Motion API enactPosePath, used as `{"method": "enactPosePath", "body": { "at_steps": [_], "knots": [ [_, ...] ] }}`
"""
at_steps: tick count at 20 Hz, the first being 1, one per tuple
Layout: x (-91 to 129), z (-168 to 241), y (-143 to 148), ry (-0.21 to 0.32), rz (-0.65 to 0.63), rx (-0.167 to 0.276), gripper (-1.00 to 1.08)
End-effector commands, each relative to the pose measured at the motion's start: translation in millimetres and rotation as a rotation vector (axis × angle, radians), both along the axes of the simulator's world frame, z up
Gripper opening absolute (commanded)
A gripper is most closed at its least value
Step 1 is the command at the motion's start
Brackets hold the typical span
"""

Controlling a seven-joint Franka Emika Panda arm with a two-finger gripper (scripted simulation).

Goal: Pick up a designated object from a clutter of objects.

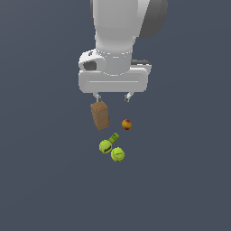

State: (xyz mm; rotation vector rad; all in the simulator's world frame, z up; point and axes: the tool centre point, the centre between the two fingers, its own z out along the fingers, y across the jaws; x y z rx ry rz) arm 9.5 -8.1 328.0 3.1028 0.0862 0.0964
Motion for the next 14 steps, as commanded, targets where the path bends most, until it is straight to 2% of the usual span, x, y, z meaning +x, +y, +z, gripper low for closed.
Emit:
{"method": "enactPosePath", "body": {
  "at_steps": [1,10,14],
  "knots": [
    [0.0,0.0,0.0,0.000,0.000,0.000,1.00],
    [-6.6,-16.4,-28.7,0.038,-0.038,0.003,1.00],
    [-6.7,-16.5,-29.1,0.038,-0.038,0.003,1.00]
  ]
}}
